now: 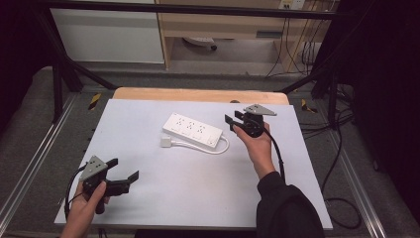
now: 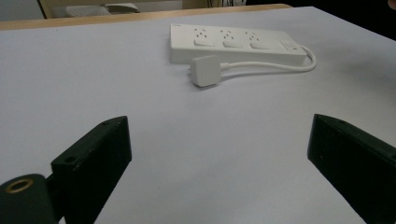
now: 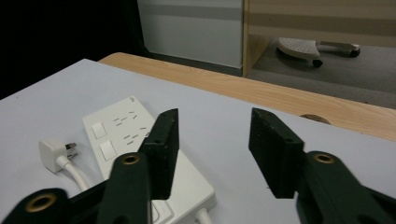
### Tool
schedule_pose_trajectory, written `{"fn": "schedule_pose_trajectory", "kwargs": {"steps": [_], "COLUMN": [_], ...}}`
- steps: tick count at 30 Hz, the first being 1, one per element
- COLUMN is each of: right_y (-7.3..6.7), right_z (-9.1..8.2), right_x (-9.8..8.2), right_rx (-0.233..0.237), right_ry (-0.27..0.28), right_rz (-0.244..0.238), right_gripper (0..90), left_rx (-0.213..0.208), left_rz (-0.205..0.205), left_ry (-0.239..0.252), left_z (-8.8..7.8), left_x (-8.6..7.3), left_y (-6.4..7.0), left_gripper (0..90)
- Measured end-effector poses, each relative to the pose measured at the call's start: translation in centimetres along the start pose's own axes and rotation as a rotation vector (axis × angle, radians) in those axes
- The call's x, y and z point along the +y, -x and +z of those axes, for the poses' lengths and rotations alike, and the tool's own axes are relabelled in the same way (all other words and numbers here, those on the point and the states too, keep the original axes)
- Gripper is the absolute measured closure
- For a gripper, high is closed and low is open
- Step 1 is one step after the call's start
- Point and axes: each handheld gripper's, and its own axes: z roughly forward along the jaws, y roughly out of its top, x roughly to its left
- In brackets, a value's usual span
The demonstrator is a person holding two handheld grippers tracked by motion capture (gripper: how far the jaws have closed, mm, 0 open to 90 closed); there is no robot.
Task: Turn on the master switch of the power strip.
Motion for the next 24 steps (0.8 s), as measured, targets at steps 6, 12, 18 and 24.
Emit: {"fn": "schedule_pose_trajectory", "kwargs": {"steps": [6,12,18,24], "right_y": [-0.1,-0.4,-0.8,-1.1], "right_z": [1.0,2.0,2.8,3.5], "right_x": [0.0,-0.1,-0.5,-1.0], "right_rx": [-0.009,0.004,0.008,0.018], "right_ry": [-0.021,-0.026,-0.049,-0.072], "right_rz": [-0.009,-0.020,-0.023,-0.026], "right_gripper": [73.3,83.2,88.2,90.0], "left_rx": [-0.004,-0.001,-0.002,0.000], "left_rz": [-0.002,-0.004,-0.001,-0.001], "left_ry": [0.003,0.004,0.005,0.007], "left_z": [-0.1,-0.1,-0.1,-0.2], "left_x": [0.0,0.0,0.0,0.0], "left_y": [0.0,-0.1,-0.1,-0.1], "left_gripper": [6.2,6.3,6.3,6.3]}}
